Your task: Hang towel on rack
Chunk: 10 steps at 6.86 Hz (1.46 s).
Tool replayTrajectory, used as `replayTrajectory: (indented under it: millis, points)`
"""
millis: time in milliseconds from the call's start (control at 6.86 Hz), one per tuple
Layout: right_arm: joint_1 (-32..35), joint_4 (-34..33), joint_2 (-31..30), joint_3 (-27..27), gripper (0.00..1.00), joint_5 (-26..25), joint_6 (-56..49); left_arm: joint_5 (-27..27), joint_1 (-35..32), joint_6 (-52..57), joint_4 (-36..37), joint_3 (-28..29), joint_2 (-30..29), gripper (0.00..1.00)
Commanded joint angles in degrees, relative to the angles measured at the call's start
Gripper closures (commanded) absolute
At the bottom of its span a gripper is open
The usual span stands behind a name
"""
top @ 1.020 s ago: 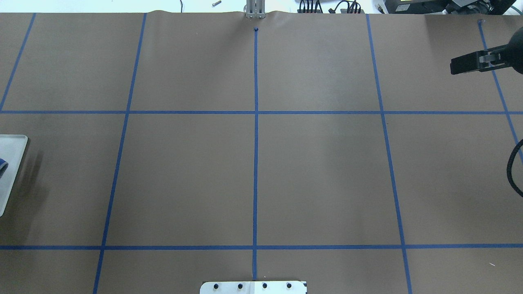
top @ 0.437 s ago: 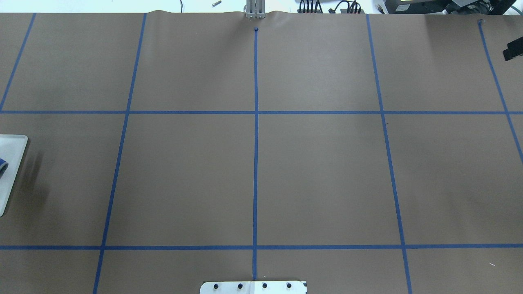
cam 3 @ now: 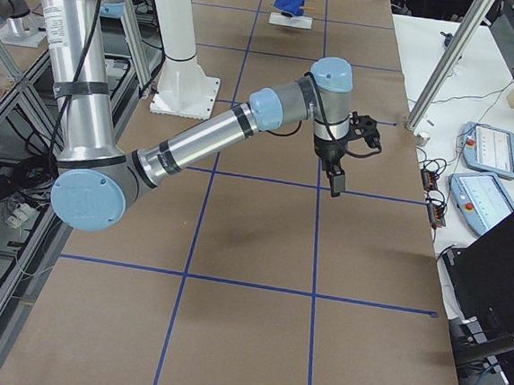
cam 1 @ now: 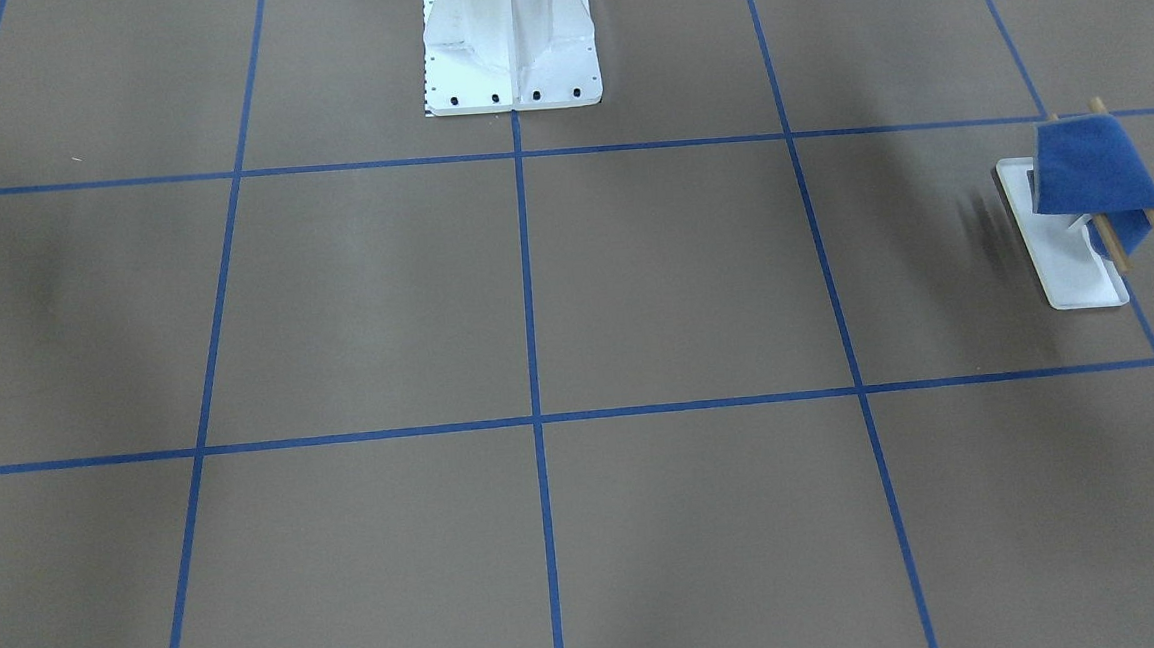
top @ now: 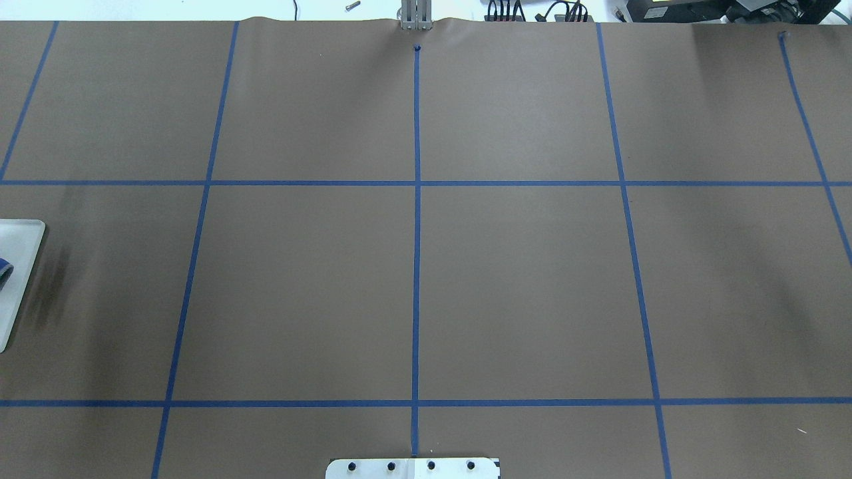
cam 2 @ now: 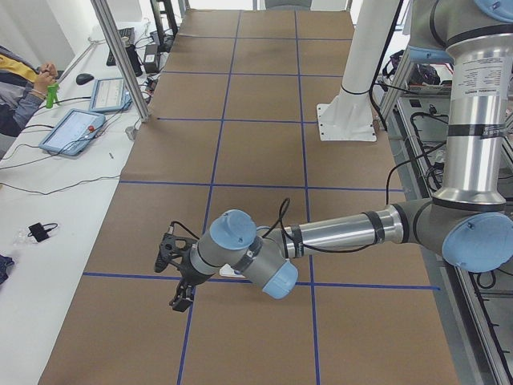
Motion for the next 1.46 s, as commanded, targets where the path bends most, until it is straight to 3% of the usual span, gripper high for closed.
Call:
replayTrajectory:
  millis: [0,291,437,874,1312]
  points:
    - [1.93,0.00,-1.68,-6.05,0.00,2.86,-8.09,-7.43,-0.52,10.45,25.86,-4.26,-6.40,0.02]
    - [2.02,0.00,-5.02,-6.60,0.00,4.61,-8.38,-7.31,0.18,17.73,48.99,-13.12,-9.23,0.02]
    - [2.81,0.00,-6.60,-6.51,0.00,5.76,-8.64,-7.22,0.10,22.31,49.96,-14.64,-7.84,0.02]
    - [2.90,-0.09,-6.71,-5.80,0.00,5.68,-11.61,-7.21,0.36,22.62,49.80,-15.62,-5.28,0.02]
    - [2.90,-0.17,-6.97,-5.63,0.00,3.92,-14.85,-7.83,3.77,21.92,49.97,-20.62,-1.60,0.02]
